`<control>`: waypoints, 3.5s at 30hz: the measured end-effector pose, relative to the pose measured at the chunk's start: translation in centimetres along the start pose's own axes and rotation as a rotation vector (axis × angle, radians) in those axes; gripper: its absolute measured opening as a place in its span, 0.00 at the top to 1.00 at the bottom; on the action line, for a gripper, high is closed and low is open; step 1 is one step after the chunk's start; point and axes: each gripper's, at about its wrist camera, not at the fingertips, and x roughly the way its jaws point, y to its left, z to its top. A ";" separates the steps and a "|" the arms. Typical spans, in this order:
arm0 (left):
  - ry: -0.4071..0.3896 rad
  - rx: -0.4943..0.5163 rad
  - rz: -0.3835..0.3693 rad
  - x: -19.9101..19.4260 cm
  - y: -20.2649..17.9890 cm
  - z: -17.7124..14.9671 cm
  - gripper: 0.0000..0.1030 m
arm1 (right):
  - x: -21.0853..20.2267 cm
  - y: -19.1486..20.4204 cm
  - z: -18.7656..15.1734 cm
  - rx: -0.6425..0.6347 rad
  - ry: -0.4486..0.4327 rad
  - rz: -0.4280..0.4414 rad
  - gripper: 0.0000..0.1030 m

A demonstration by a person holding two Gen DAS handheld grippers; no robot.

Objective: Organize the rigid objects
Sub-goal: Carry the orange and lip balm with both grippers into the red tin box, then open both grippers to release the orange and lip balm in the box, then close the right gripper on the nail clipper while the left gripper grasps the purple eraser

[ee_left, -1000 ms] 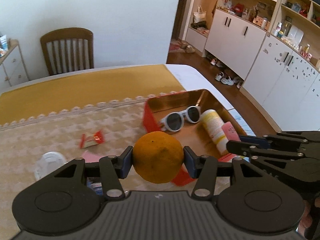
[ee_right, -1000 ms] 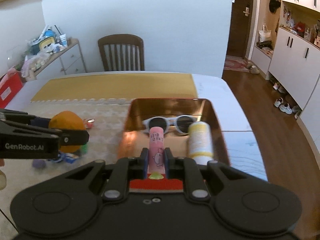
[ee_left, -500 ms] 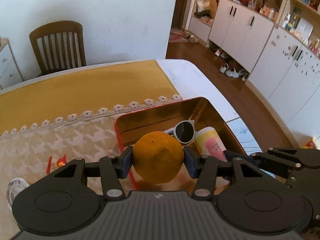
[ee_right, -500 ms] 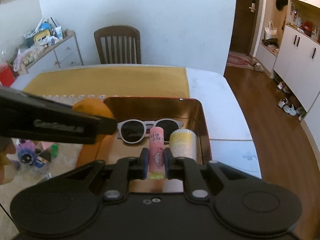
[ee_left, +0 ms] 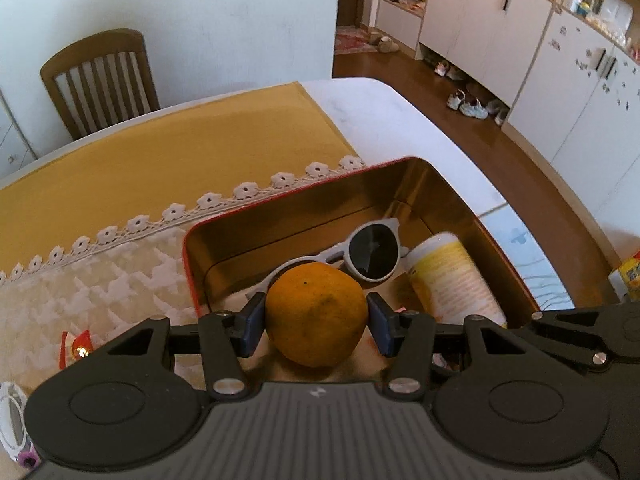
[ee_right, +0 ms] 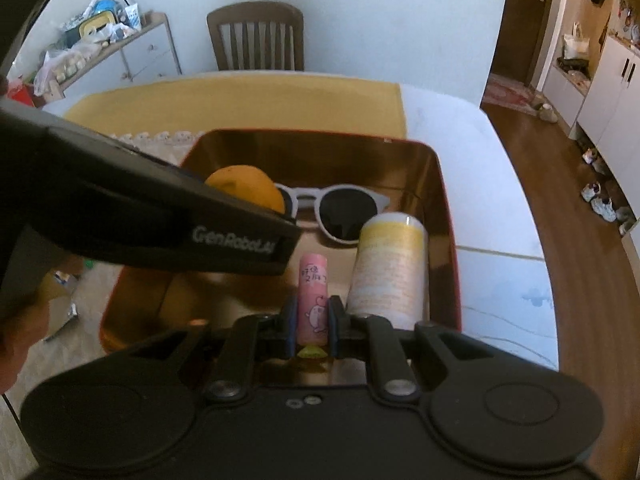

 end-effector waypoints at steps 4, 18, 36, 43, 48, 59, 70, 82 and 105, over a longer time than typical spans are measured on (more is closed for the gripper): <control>0.017 0.015 -0.010 1.0 -0.5 -0.1 0.49 | 0.3 0.0 -0.1 0.009 0.023 0.010 0.87; 0.044 -0.014 -0.020 1.9 -0.5 0.1 0.48 | -0.1 -0.9 -0.4 0.072 0.041 0.065 0.79; -0.073 -0.037 0.002 -4.0 0.5 -0.6 0.49 | -3.1 -0.6 -0.2 0.098 -0.019 0.075 0.54; -0.113 -0.039 -0.001 -7.1 1.3 -1.4 0.48 | -5.1 -0.3 -0.7 0.097 -0.054 0.062 0.43; -0.144 -0.032 -0.011 -9.3 1.9 -2.6 0.37 | -6.6 0.4 -0.8 0.096 -0.084 0.051 0.38; -0.208 -0.073 -0.051 -13.4 5.8 -5.8 0.27 | -8.9 3.5 -1.3 0.079 -0.138 0.042 0.12; -0.223 -0.060 -0.056 -16.5 11.1 -9.7 0.21 | -10.0 8.6 -1.7 0.087 -0.182 0.035 0.00; -0.262 -0.074 -0.013 -18.5 19.0 -13.5 0.21 | -9.1 14.2 -1.9 0.111 -0.180 0.016 0.00; -0.150 -0.068 0.031 -11.6 23.3 -20.4 0.21 | 0.7 20.4 -3.0 0.189 0.001 -0.058 0.08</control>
